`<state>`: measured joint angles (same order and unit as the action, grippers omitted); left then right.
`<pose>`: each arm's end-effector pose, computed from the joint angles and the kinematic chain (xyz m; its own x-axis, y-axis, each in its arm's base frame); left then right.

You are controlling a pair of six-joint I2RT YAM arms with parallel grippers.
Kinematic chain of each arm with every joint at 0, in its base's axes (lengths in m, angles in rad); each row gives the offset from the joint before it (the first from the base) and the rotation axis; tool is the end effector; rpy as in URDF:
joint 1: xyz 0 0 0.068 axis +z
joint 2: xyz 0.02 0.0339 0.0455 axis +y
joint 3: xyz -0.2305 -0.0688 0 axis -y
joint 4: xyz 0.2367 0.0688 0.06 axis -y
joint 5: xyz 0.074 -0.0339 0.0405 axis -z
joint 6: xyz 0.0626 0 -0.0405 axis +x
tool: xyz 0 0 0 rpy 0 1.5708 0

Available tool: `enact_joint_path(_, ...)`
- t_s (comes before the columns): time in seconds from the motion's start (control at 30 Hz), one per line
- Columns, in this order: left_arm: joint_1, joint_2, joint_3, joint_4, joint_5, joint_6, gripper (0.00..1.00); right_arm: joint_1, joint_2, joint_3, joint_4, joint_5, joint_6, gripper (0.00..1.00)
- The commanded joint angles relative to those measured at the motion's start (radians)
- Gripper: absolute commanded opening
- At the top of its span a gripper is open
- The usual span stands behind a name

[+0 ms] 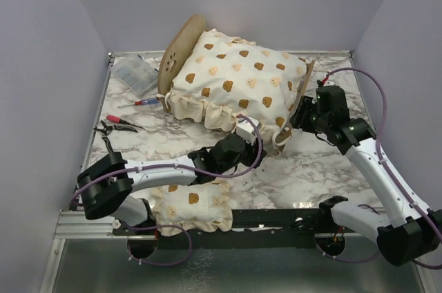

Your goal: Set up the pet bed

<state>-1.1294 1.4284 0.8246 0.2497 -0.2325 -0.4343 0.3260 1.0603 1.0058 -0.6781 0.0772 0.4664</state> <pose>0.1595 -0.3037 0.2099 -0.4657 0.0273 -0.8845 0.6521 0.6863 -0.3222 0.2369 0.0750 0.2704 -0.6851 0.2417 -0.6872 0.0482 0.9563 0.2882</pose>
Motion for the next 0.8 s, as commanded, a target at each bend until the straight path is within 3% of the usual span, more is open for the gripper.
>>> enact_joint_path(0.0, -0.017, 0.081, -0.089, 0.255, -0.007, 0.066, 0.51, -0.004, -0.007, 0.022, -0.025, 0.126, -0.042, 0.53)
enact_joint_path(0.17, -0.019, 0.191, -0.121, 0.43, -0.026, 0.133, 0.5, -0.005, 0.05, -0.021, 0.072, 0.114, -0.025, 0.53)
enact_joint_path(0.37, -0.02, 0.309, -0.086, 0.528, -0.029, 0.19, 0.48, -0.016, 0.148, -0.026, 0.149, 0.162, -0.056, 0.53)
enact_joint_path(0.57, -0.018, 0.405, -0.052, 0.647, -0.016, 0.246, 0.47, -0.115, 0.193, -0.013, 0.183, 0.155, -0.12, 0.38)
enact_joint_path(0.77, -0.018, 0.541, -0.033, 0.88, -0.007, 0.289, 0.43, -0.172, 0.225, -0.002, 0.213, 0.067, -0.154, 0.36)
